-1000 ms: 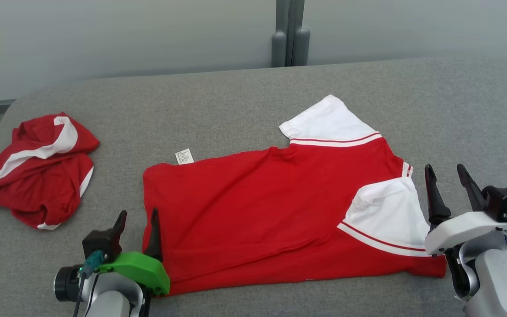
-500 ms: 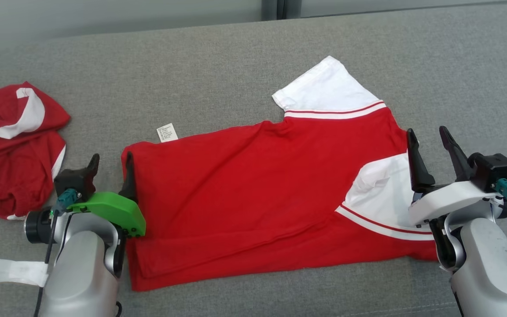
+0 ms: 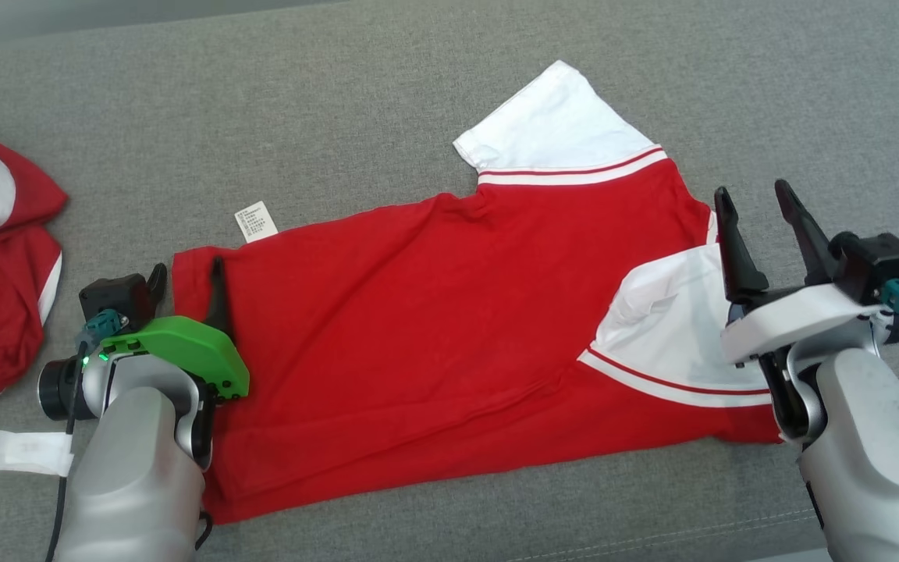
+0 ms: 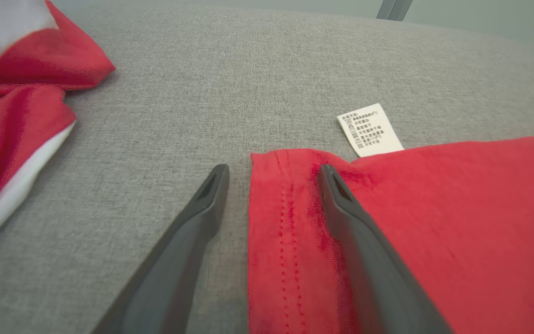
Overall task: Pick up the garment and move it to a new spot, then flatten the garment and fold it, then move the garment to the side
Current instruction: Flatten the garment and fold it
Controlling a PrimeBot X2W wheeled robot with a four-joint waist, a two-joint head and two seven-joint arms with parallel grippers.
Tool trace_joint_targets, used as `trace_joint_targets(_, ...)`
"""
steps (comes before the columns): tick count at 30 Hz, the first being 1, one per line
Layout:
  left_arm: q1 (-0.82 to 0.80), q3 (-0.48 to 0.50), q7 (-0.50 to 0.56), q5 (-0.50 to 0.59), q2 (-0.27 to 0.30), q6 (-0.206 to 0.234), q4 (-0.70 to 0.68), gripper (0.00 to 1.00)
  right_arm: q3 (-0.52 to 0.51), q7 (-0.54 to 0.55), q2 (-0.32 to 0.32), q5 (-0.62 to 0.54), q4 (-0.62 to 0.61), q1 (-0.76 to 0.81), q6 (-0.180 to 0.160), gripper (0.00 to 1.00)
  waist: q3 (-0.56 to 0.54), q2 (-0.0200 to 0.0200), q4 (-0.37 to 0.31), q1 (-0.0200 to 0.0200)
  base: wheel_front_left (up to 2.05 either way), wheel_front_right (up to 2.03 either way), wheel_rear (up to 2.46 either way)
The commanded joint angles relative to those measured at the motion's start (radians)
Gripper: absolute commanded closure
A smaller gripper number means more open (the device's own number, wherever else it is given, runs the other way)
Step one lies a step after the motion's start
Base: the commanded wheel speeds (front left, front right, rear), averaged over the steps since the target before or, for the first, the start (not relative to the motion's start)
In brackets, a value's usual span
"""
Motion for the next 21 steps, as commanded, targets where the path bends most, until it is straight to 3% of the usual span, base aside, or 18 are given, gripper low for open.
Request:
trace_joint_targets(1,-0.030,0.005,0.000,-0.006,0.000,-0.003,0.011,0.00,0.012,0.000,-0.017,0.004,0.004,-0.039,-0.002,0.00,0.019,0.0000,0.001,-0.0001,0.00,0.00,0.00)
trace_joint_targets(5,-0.050,-0.004,0.000,0.002,-0.006,-0.006,0.030,0.00,0.061,0.000,-0.054,0.007,0.036,-0.128,-0.002,0.00,0.047,0.0000,0.011,-0.0001,0.00,0.00,0.00)
trace_joint_targets(6,-0.057,-0.006,0.001,0.002,-0.008,-0.006,0.030,0.18,0.072,0.000,-0.064,0.012,0.056,-0.156,-0.002,0.00,0.054,0.0000,0.016,-0.0001,0.00,0.00,0.00)
trace_joint_targets(8,-0.068,-0.012,0.001,0.005,-0.014,-0.008,0.022,0.93,0.099,0.027,-0.080,0.022,0.106,-0.211,-0.002,0.00,0.068,0.0000,0.029,-0.0001,0.00,0.00,0.00)
trace_joint_targets(9,-0.071,-0.017,0.001,0.006,-0.018,-0.009,0.018,1.00,0.108,0.055,-0.087,0.031,0.134,-0.241,-0.002,0.00,0.074,0.0000,0.036,-0.0001,0.00,0.00,0.00)
trace_joint_targets(21,-0.076,-0.080,0.001,-0.006,-0.042,-0.023,-0.084,1.00,0.253,0.277,-0.159,0.101,0.357,-0.511,-0.002,0.00,0.125,0.0000,0.131,-0.0001,0.00,0.00,0.00)
